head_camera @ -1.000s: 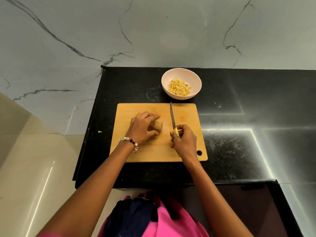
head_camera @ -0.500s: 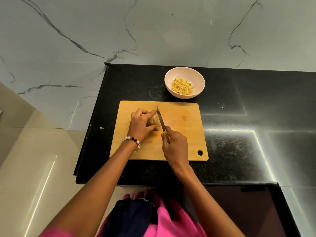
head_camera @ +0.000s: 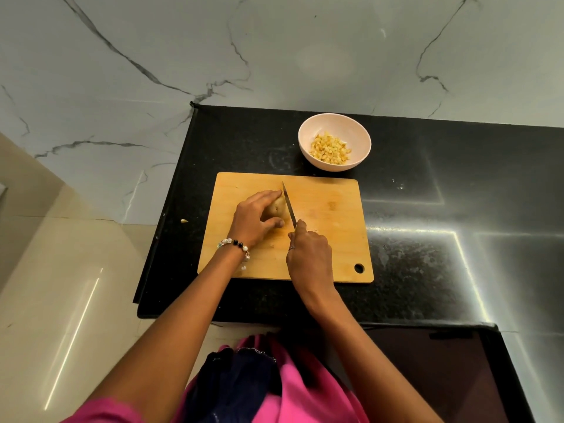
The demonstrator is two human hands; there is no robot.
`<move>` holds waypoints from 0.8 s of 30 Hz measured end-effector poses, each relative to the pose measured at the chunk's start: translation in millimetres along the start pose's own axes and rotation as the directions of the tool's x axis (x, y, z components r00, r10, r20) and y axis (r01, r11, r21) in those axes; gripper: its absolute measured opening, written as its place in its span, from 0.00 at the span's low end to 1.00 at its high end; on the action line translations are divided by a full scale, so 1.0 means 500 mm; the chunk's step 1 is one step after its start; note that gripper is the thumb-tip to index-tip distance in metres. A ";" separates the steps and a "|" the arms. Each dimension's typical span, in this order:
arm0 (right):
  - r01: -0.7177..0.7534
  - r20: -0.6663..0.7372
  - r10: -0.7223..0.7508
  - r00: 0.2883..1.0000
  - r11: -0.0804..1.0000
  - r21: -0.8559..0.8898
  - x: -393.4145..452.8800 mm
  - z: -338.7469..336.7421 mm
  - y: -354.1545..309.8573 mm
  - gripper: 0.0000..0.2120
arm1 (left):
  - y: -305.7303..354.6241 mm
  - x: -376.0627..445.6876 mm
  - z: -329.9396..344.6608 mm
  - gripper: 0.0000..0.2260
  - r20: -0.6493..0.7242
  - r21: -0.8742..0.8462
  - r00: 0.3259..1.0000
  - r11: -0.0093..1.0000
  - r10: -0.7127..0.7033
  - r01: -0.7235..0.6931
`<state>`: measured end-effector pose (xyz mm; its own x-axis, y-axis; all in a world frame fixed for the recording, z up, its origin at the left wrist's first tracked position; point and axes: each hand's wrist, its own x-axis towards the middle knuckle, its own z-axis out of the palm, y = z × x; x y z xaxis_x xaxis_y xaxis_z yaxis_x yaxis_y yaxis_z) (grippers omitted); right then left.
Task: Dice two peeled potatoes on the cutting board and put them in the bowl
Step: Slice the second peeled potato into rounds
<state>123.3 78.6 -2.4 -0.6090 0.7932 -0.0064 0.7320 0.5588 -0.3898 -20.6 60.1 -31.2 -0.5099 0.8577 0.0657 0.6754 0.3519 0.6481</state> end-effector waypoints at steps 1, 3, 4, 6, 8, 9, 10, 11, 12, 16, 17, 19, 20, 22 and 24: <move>0.007 0.014 -0.006 1.000 1.000 -0.025 0.000 -0.003 -0.004 0.20 | 0.000 0.000 0.000 0.29 -0.002 -0.001 1.000 1.000 0.002 -0.002; 0.022 0.031 -0.020 0.999 0.998 -0.067 0.001 -0.011 -0.014 0.18 | 0.000 0.002 -0.001 0.29 -0.001 -0.003 1.000 1.000 0.005 -0.005; 0.030 0.041 -0.027 0.999 0.996 -0.081 0.002 -0.015 -0.019 0.17 | -0.001 0.002 -0.002 0.29 0.003 -0.004 1.000 1.000 0.007 -0.007; 0.046 0.075 -0.040 0.996 0.995 -0.086 0.007 -0.028 -0.028 0.16 | 0.000 0.003 -0.003 0.29 0.010 -0.005 1.000 1.000 0.016 -0.016; 0.066 0.096 -0.058 0.994 0.995 -0.074 0.020 -0.035 -0.033 0.16 | -0.002 0.002 -0.003 0.29 0.004 -0.001 1.000 1.000 0.031 -0.031; 0.081 0.093 -0.074 0.993 0.994 -0.072 0.027 -0.035 -0.037 0.16 | -0.003 0.002 -0.003 0.28 -0.003 0.001 0.999 0.999 0.038 -0.038; 0.101 0.082 -0.094 0.992 0.992 -0.079 0.032 -0.032 -0.040 0.17 | -0.004 0.002 -0.002 0.28 -0.012 0.003 0.999 0.999 0.043 -0.043; 0.116 0.074 -0.110 0.991 0.989 -0.088 0.035 -0.030 -0.043 0.17 | -0.005 0.002 -0.002 0.27 -0.019 0.007 0.999 0.999 0.049 -0.049; 0.119 0.075 -0.113 0.991 0.989 -0.092 0.035 -0.027 -0.043 0.17 | -0.006 0.002 0.000 0.27 -0.024 0.013 0.998 0.998 0.055 -0.055; 0.099 0.064 -0.092 0.994 0.987 -0.126 0.016 -0.024 -0.041 0.16 | -0.006 -0.003 0.006 0.28 -0.032 0.030 0.997 0.997 0.068 -0.067; 0.102 0.053 -0.095 0.994 0.984 -0.149 0.012 -0.022 -0.041 0.16 | -0.007 -0.003 0.005 0.28 -0.035 0.033 0.997 0.997 0.074 -0.072; 0.097 0.067 -0.087 0.994 0.982 -0.162 0.017 -0.016 -0.045 0.15 | -0.007 0.000 0.002 0.27 -0.029 0.036 0.996 0.996 0.085 -0.084; 0.093 0.081 -0.081 0.993 0.985 -0.148 0.026 -0.013 -0.048 0.15 | -0.006 0.002 0.000 0.27 -0.025 0.039 0.996 0.995 0.090 -0.089; 0.087 0.105 -0.076 0.992 0.991 -0.098 0.045 -0.011 -0.050 0.15 | -0.005 0.002 -0.002 0.26 -0.020 0.044 0.996 0.995 0.092 -0.091; 0.075 0.113 -0.065 0.992 0.993 -0.089 0.040 -0.010 -0.048 0.15 | -0.005 0.000 -0.001 0.27 -0.021 0.039 0.996 0.996 0.083 -0.082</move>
<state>95.0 82.4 11.4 -0.6858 0.7228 -0.0848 0.7083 0.6362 -0.3059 -22.8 59.0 -32.4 -0.4632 0.8760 0.1346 0.7350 0.2949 0.6106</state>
